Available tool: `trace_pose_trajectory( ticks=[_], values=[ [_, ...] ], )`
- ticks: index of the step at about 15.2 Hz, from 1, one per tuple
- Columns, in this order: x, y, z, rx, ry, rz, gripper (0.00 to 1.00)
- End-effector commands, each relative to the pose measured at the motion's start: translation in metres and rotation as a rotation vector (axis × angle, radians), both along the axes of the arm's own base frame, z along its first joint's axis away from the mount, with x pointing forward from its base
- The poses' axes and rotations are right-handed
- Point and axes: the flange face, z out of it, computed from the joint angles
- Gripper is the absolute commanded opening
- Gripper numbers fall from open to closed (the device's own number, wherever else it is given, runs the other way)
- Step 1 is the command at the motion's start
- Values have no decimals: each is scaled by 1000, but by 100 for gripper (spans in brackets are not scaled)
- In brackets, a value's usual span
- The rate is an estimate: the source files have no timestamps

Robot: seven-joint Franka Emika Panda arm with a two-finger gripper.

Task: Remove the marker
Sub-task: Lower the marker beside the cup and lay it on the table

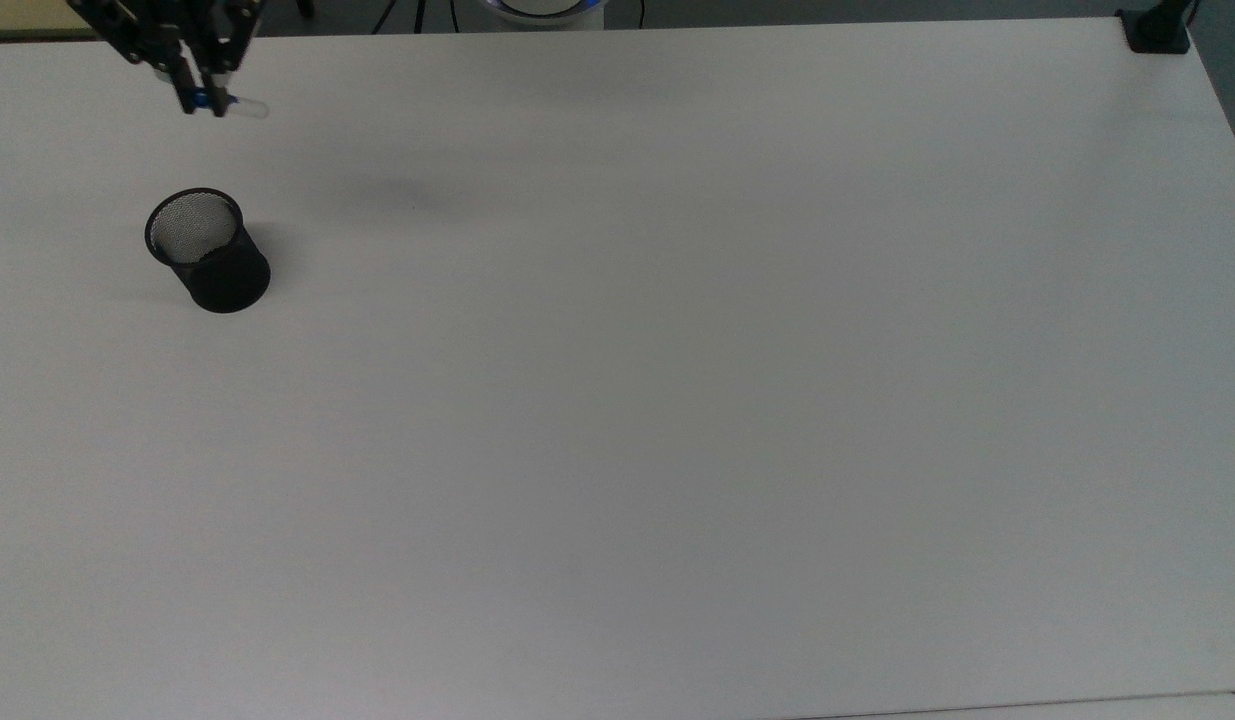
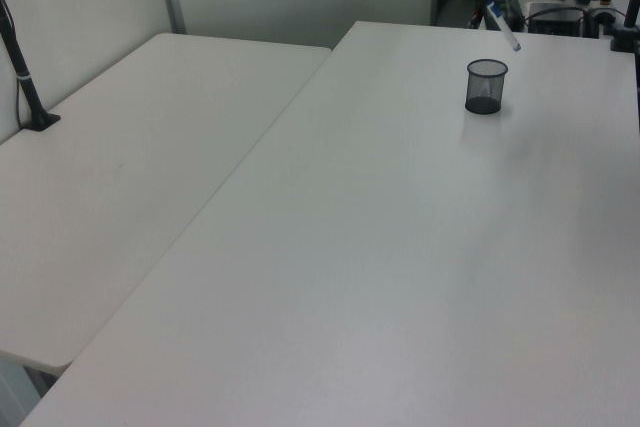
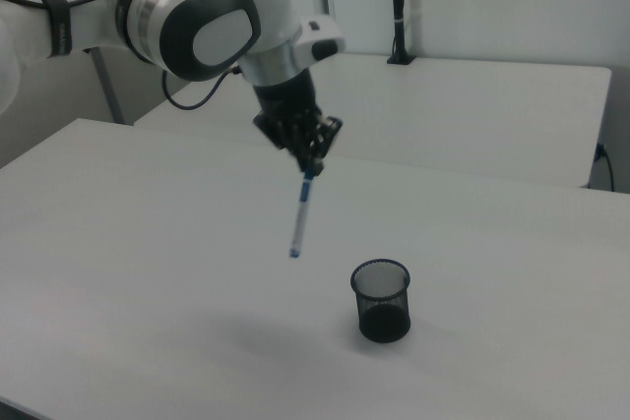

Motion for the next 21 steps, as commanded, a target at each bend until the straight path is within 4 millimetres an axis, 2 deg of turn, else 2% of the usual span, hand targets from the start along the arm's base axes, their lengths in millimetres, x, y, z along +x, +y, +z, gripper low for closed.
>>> trace_pose_trajectory(
  ticks=[1, 3, 5, 8, 12, 16, 19, 21],
  values=[
    [26, 40, -67, 63, 158, 57, 15],
    [37, 47, -97, 73, 199, 53, 15],
    [42, 47, -123, 67, 231, 59, 15],
    [48, 46, -162, 49, 214, 58, 15],
    [69, 55, -207, 21, 171, 13, 15],
    [73, 57, -215, 15, 142, 4, 15],
    [72, 62, -233, 11, 115, 3, 15],
    [74, 66, -238, 4, 102, 3, 17]
  ],
)
